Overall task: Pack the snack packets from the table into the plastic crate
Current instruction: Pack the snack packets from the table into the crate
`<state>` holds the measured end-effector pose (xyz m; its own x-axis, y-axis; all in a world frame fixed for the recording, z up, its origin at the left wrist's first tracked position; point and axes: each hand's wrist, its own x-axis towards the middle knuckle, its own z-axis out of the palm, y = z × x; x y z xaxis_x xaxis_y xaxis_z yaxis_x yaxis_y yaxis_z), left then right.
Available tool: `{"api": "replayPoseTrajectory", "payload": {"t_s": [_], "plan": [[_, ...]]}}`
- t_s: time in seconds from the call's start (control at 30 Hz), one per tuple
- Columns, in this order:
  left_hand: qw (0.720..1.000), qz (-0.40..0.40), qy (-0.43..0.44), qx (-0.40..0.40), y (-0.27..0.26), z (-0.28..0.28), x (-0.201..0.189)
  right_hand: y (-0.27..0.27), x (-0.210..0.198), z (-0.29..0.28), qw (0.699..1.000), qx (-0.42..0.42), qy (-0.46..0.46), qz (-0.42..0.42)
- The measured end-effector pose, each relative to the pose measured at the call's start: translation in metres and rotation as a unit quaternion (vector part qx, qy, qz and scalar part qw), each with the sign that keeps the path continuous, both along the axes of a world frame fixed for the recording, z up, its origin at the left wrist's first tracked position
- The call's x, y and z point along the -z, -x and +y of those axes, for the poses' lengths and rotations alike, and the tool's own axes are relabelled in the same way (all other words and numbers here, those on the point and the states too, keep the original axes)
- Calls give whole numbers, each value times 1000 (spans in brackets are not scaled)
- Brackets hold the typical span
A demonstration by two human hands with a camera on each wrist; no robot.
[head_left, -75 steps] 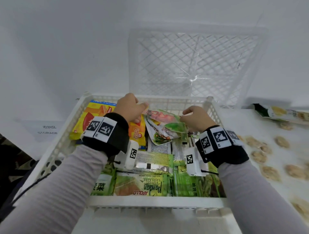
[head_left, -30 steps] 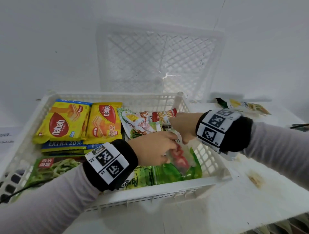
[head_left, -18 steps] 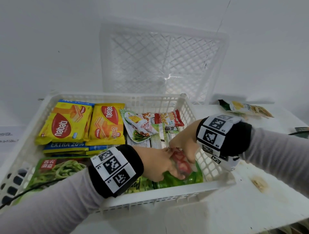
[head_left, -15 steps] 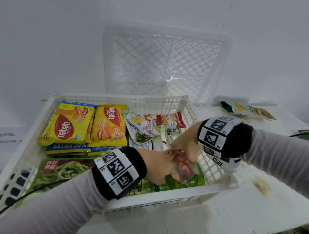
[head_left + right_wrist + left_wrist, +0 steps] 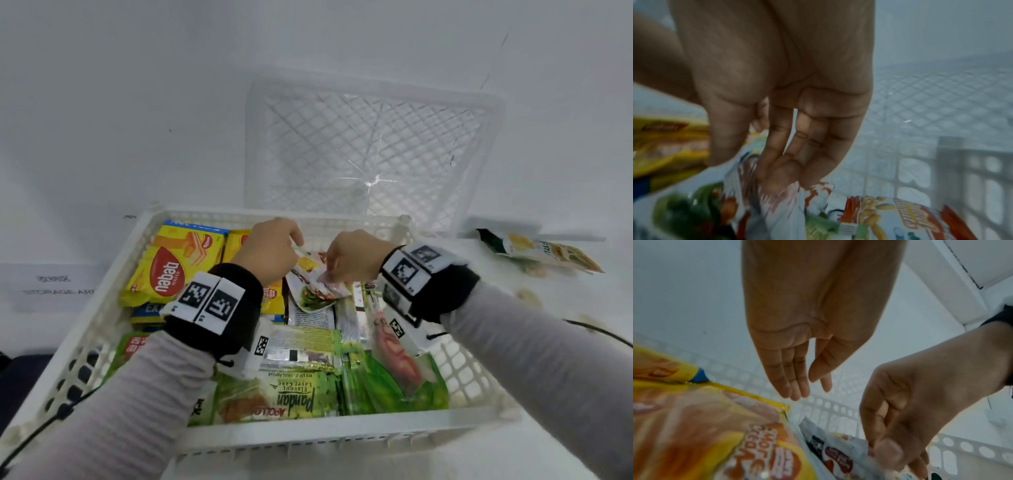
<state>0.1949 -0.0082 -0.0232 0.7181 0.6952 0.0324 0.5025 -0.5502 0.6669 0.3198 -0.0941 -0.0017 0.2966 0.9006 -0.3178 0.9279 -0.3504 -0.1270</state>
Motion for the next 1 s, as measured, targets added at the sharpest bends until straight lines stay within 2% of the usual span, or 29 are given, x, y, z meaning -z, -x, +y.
{"api": "replayPoseTrajectory", "payload": {"t_s": [0.13,0.23,0.33,0.43,0.5,0.6,0.67,0.73,0.8,0.93,1.0], "plan": [[999,-27,12,15,-1,2,3,11,18,13,994,-23,-24,-104],[998,5,15,66,0,3,5,10,20,15,993,0,-41,-114],[991,42,15,125,-2,2,9,0,13,11,999,28,-41,-20],[991,1,6,135,-3,1,10,-17,3,4,983,98,-102,117],[989,-74,29,121,-4,0,7,-28,-5,-2,952,141,-121,243],[965,-190,147,108,-5,-2,2,-39,-18,-12,892,157,-111,408],[942,-226,226,105,-4,-3,0,-43,-24,-19,851,148,-96,495],[926,-231,275,121,-4,-5,-1,-45,-28,-26,835,129,-81,529],[922,-227,278,144,-5,-8,-1,-46,-30,-32,859,115,-77,492],[927,-210,267,157,-12,-14,3,-49,-34,-41,949,82,-91,290],[926,-223,270,141,-14,-16,4,-52,-36,-43,963,89,-145,207]]}}
